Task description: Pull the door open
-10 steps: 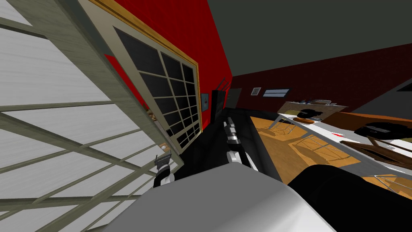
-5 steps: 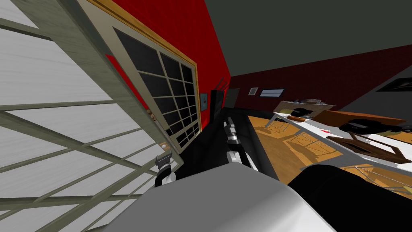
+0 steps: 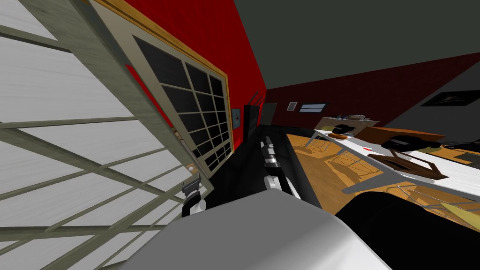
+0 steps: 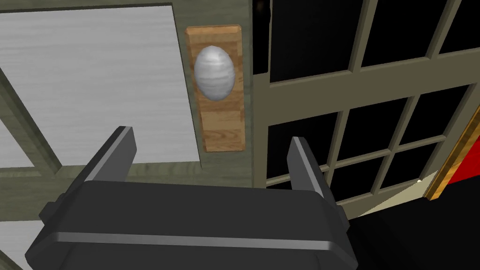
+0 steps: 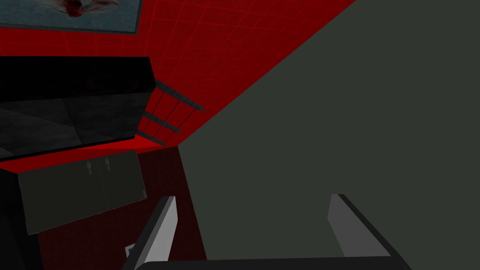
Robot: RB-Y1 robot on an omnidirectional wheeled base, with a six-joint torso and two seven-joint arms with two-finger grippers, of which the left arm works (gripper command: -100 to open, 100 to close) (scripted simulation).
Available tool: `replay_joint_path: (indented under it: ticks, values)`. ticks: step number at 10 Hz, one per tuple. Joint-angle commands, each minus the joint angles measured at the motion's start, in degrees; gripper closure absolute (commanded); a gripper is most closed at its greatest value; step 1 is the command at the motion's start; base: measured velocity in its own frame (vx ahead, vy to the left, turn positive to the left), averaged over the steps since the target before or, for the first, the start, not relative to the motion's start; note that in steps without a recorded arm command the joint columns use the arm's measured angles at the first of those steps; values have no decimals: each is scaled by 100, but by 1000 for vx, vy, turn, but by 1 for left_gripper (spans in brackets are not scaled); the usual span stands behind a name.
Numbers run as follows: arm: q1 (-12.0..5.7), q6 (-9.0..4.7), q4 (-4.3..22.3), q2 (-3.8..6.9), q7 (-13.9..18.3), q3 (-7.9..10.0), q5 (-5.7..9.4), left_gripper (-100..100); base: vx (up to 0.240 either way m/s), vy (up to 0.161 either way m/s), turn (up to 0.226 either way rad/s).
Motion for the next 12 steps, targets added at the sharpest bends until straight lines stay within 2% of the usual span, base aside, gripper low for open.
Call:
replay_joint_path:
  ticks: [1,3,4,5,7,8,11,12]
  values:
    - [-9,-16,-7,-15,250,-44,107,-100,-65,23,-33]
    - [-12,-25,-20,-27,423,-80,195,-100,-54,10,-29]
    - [-9,-22,-17,-24,358,-69,166,-100,-20,4,-5]
    - [67,-50,24,125,558,-87,189,-100,128,4,-42]
    - [128,-71,56,244,701,-100,203,-100,179,-20,-19]
    - [200,-96,93,384,869,-116,220,-100,153,-6,-36]
    - [316,-136,154,612,1141,-141,247,-100,120,-1,-25]
    - [393,-162,195,762,1321,-157,265,-100,128,-5,-42]
